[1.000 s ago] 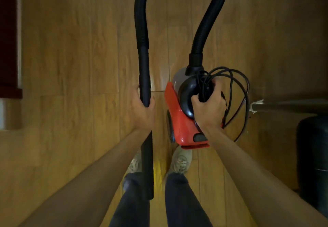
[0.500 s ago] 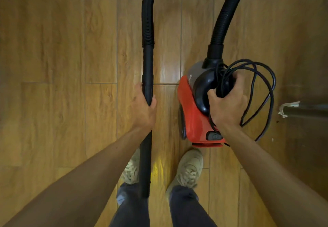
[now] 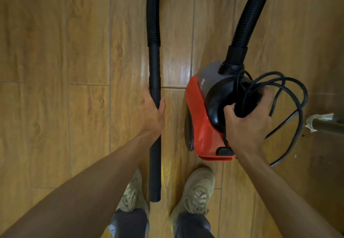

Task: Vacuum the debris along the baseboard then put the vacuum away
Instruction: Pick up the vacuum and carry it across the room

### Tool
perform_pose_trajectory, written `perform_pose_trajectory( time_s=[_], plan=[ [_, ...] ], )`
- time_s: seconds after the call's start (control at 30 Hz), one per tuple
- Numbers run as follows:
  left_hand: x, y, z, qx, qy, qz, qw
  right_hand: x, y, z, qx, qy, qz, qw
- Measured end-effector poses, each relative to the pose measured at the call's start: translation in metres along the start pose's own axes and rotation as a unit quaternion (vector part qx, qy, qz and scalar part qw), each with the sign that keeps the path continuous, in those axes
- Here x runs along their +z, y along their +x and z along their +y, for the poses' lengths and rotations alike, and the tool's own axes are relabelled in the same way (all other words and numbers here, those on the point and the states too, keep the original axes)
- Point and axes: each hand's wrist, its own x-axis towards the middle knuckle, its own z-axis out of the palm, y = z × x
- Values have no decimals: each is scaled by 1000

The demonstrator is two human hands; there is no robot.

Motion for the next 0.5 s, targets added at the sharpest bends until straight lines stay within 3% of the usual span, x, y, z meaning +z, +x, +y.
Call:
perform_pose_trajectory(
  time_s=[0.5],
  plan=[
    [52, 52, -42, -92, 25, 24, 995, 6, 0, 15, -32, -56, 40, 997]
  ],
)
